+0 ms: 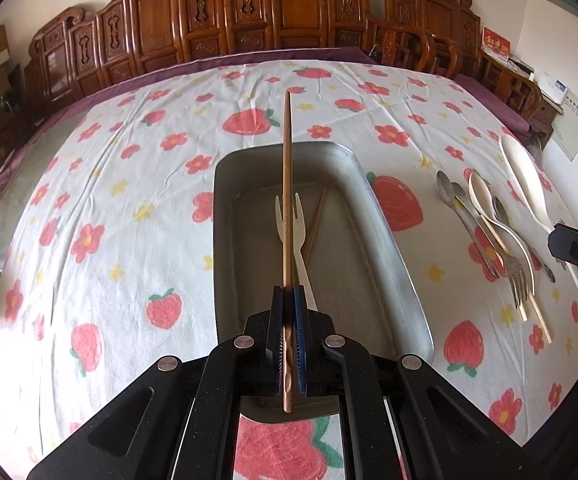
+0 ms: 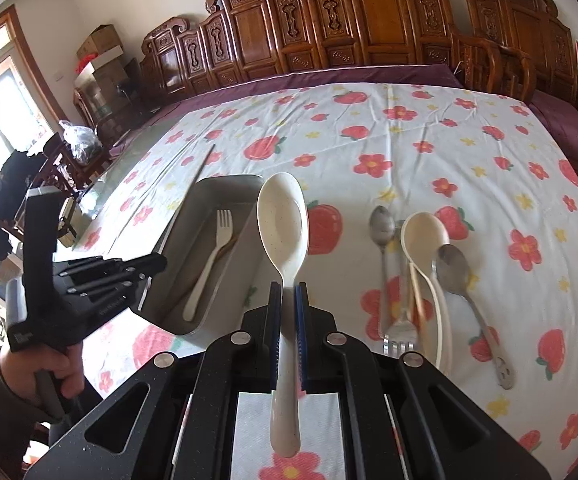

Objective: Organize utensils
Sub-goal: 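Carry the chopstick over the tray with the left gripper while the right carries the spoon there, then open the left gripper over the tray while the right gripper lowers the spoon into it, then open the right gripper and move it back toward the remaining utensils, then grasp a wooden chopstick with the right gripper and lift it, then grasp the metal fork with the left gripper while the right holds the chopstick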

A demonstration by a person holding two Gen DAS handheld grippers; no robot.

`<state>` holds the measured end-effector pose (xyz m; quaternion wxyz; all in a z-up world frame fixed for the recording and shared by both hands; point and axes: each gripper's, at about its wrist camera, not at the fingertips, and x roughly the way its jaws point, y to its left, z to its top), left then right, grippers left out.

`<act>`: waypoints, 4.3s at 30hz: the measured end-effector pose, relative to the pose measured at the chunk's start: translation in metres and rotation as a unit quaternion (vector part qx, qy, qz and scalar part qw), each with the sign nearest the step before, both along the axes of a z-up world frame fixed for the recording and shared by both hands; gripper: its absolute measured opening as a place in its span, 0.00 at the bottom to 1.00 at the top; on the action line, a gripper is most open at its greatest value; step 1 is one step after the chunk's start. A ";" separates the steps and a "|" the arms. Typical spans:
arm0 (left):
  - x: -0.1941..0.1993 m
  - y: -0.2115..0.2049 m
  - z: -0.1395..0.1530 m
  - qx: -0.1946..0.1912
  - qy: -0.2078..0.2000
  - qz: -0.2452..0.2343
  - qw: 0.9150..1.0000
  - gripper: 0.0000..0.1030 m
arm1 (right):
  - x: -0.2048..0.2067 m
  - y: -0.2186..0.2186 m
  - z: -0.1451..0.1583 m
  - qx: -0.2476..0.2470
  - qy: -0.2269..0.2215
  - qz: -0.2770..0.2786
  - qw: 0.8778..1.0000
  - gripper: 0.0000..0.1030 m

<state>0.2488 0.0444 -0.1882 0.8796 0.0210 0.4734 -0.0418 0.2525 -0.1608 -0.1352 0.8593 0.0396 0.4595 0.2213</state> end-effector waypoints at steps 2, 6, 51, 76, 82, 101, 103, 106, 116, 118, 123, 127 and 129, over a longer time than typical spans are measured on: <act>0.000 0.001 -0.002 -0.004 0.001 0.000 1.000 0.04 | 0.001 0.008 0.000 0.000 0.000 0.004 1.000 0.08; 0.000 0.003 -0.002 -0.007 0.000 -0.001 1.000 0.04 | 0.002 0.020 0.000 -0.002 0.001 0.010 1.000 0.08; -0.034 0.068 0.031 -0.018 -0.043 0.013 0.999 0.05 | 0.041 0.130 -0.025 0.019 0.028 0.040 0.999 0.11; -0.052 -0.013 0.046 -0.019 -0.072 -0.050 0.996 0.56 | -0.033 -0.038 -0.010 -0.059 -0.047 0.018 0.997 0.11; -0.062 -0.044 0.049 -0.031 -0.079 -0.074 0.994 0.71 | -0.037 -0.073 -0.031 -0.078 -0.032 0.005 0.996 0.11; -0.081 -0.096 0.029 -0.039 -0.059 -0.110 0.991 0.73 | -0.025 -0.081 -0.091 -0.136 0.033 0.007 0.990 0.11; -0.082 -0.098 0.030 -0.038 -0.059 -0.112 0.991 0.73 | -0.022 -0.080 -0.092 -0.147 0.033 0.007 0.989 0.11; -0.083 -0.099 0.031 -0.039 -0.059 -0.113 0.991 0.73 | -0.020 -0.080 -0.096 -0.154 0.038 0.009 0.987 0.11; -0.084 -0.109 0.025 -0.038 -0.054 -0.120 0.991 0.73 | -0.023 -0.079 -0.099 -0.164 0.044 0.010 0.985 0.07; -0.083 -0.111 0.025 -0.036 -0.054 -0.121 0.991 0.73 | -0.025 -0.080 -0.098 -0.160 0.048 0.014 0.986 0.06; -0.075 -0.118 0.021 -0.040 -0.048 -0.119 0.991 0.73 | -0.038 -0.089 -0.081 -0.139 0.039 0.014 0.989 0.06; -0.070 -0.125 0.018 -0.038 -0.044 -0.118 0.991 0.73 | -0.046 -0.098 -0.060 -0.135 0.023 0.009 0.990 0.06; -0.067 -0.131 0.017 -0.035 -0.043 -0.119 0.991 0.73 | -0.046 -0.105 -0.049 -0.135 0.013 0.003 0.991 0.06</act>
